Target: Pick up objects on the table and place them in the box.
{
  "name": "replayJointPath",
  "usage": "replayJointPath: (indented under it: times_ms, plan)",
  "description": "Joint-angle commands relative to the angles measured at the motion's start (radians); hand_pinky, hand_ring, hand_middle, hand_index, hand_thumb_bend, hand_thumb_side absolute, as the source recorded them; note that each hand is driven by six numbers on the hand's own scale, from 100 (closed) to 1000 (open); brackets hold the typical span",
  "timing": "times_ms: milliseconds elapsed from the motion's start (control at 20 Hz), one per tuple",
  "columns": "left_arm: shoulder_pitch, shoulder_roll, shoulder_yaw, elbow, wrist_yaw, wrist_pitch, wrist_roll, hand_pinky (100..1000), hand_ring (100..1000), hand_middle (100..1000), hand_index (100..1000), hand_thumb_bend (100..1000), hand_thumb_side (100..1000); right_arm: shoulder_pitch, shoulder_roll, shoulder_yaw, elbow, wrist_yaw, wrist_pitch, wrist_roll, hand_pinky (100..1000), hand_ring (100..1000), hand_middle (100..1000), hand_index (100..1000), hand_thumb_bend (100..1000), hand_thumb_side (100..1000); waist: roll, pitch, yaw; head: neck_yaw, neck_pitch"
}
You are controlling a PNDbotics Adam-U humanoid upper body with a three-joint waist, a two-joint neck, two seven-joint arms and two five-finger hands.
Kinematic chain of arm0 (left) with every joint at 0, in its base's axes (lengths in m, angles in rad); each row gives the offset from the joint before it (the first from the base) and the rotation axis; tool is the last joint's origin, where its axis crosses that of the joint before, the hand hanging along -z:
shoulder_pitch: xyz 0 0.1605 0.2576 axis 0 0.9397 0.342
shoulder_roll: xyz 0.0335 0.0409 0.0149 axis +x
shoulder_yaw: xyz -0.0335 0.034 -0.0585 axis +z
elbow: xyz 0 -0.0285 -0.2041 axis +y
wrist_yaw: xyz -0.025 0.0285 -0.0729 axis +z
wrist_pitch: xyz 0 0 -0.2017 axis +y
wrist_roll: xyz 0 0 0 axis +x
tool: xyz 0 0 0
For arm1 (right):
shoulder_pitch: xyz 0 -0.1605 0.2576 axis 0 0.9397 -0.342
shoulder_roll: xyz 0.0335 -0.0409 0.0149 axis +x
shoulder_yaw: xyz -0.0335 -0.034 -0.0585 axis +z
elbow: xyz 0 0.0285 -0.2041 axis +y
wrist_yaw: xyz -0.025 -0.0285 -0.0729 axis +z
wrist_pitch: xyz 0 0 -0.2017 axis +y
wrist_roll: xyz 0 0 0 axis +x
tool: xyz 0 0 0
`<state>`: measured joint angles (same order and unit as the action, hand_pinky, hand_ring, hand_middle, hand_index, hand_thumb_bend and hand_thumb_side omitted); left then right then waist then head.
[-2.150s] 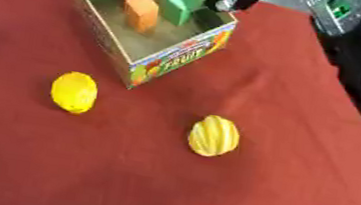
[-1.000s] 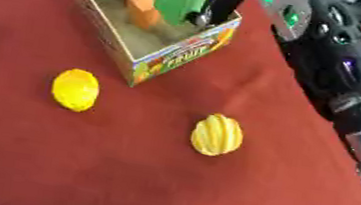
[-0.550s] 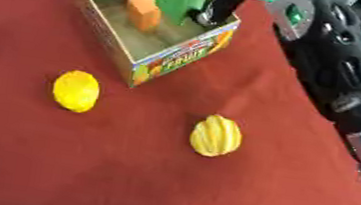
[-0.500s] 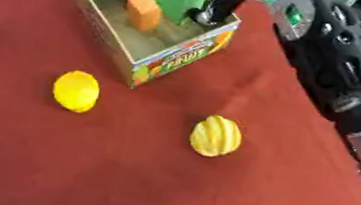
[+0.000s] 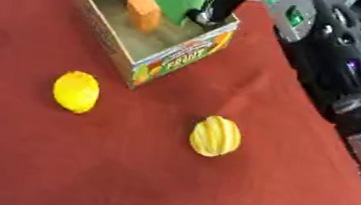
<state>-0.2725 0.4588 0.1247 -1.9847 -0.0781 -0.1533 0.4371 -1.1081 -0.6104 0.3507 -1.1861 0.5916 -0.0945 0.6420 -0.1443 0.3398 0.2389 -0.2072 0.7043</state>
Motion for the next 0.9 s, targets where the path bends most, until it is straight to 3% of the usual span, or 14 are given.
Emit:
replayJointPath:
  times_ms: [50,100,200,400,600,750,900]
  plan:
    - [-0.010,0.022,0.002,-0.015,0.002,-0.001,-0.002,757,567,551,816,100,497,-0.016,-0.024,-0.015,-0.008,0.032,0.016,-0.020,985,1000,952,1000,424,169,0.012,-0.024,0.002,-0.004,0.006]
    - [-0.010,0.022,0.003,-0.015,0.003,-0.001,-0.002,757,566,550,816,100,497,-0.015,-0.023,-0.014,-0.005,0.040,0.018,-0.023,992,1000,956,1000,409,100,0.012,-0.024,0.002,-0.005,0.006]
    - [-0.011,0.022,0.003,-0.015,0.004,-0.002,0.000,756,566,549,816,100,497,-0.014,-0.020,-0.012,-0.001,0.044,0.011,-0.018,1000,1000,966,1000,378,165,0.011,-0.023,0.002,-0.006,0.006]
    - [-0.010,0.022,0.004,-0.015,0.005,-0.001,0.001,756,565,546,815,100,496,-0.012,-0.022,-0.017,-0.001,0.023,0.006,-0.020,983,1000,944,1000,331,100,0.011,-0.023,0.001,-0.005,0.007]
    - [-0.006,0.022,0.005,-0.015,0.003,0.000,0.002,756,565,543,815,100,496,0.002,-0.051,-0.016,-0.043,-0.003,0.025,-0.047,923,980,837,956,278,126,0.012,-0.026,-0.002,0.000,0.012]
    - [0.000,0.023,0.008,-0.015,0.001,0.001,0.006,756,565,543,815,100,498,0.052,-0.135,0.013,-0.165,-0.045,0.058,-0.069,899,935,770,887,171,134,0.011,-0.028,-0.009,0.010,0.017]
    - [0.002,0.024,0.010,-0.015,-0.002,0.002,0.008,756,566,543,815,100,496,0.134,-0.255,0.034,-0.348,-0.106,0.093,-0.063,880,885,747,858,150,143,0.012,-0.030,-0.021,0.024,0.020]
